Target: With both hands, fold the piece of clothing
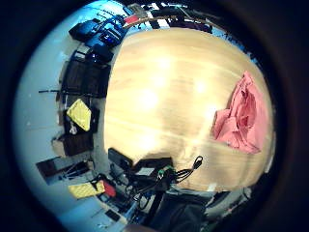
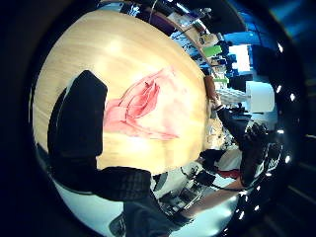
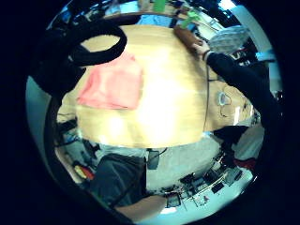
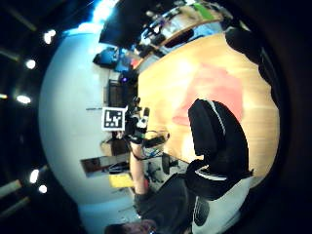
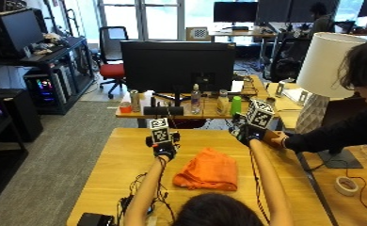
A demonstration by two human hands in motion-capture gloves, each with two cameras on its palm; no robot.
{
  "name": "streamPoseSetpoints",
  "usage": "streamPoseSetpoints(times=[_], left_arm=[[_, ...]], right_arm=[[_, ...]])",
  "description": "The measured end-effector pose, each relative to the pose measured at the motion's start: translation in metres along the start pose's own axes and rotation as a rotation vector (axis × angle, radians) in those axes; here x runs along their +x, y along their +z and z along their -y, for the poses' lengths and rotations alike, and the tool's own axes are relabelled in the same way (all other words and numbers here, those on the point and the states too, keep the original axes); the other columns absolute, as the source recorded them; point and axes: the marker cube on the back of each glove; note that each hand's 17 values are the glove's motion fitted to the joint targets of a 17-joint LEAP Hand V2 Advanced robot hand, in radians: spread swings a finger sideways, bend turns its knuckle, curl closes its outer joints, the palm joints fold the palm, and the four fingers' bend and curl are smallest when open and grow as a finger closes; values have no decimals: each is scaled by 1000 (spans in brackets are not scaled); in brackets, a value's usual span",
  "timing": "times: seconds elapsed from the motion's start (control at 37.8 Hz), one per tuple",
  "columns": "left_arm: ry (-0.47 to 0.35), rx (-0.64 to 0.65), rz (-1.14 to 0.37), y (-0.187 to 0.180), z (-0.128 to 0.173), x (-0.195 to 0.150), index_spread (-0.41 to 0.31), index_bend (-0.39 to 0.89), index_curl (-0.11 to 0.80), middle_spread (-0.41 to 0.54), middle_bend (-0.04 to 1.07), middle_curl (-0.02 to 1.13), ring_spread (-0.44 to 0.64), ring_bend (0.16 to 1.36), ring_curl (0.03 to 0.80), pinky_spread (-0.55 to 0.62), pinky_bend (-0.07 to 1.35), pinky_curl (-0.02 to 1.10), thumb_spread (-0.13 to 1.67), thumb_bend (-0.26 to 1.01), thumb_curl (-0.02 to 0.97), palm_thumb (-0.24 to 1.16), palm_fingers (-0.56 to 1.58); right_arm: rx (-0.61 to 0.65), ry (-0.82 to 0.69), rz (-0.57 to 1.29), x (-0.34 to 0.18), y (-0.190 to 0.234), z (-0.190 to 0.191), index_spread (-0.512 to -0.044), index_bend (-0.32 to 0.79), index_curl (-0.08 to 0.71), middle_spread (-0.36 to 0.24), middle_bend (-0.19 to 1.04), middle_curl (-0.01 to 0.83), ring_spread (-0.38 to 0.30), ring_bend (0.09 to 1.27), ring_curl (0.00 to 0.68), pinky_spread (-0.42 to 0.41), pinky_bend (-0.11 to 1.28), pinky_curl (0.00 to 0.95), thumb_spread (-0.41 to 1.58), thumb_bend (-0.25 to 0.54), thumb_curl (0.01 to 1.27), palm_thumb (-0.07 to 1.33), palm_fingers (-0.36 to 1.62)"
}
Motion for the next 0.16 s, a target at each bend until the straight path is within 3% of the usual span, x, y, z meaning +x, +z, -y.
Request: streamPoseSetpoints(times=[0.16], left_arm=[[32,-156,22,13,17,9,-2,169,375,247,158,262,413,548,276,445,324,337,1490,114,198,243,129]], right_arm=[[16,112,-68,45,-13,3,-298,135,239,-46,174,417,-39,474,367,97,550,347,1294,-16,316,764,624]])
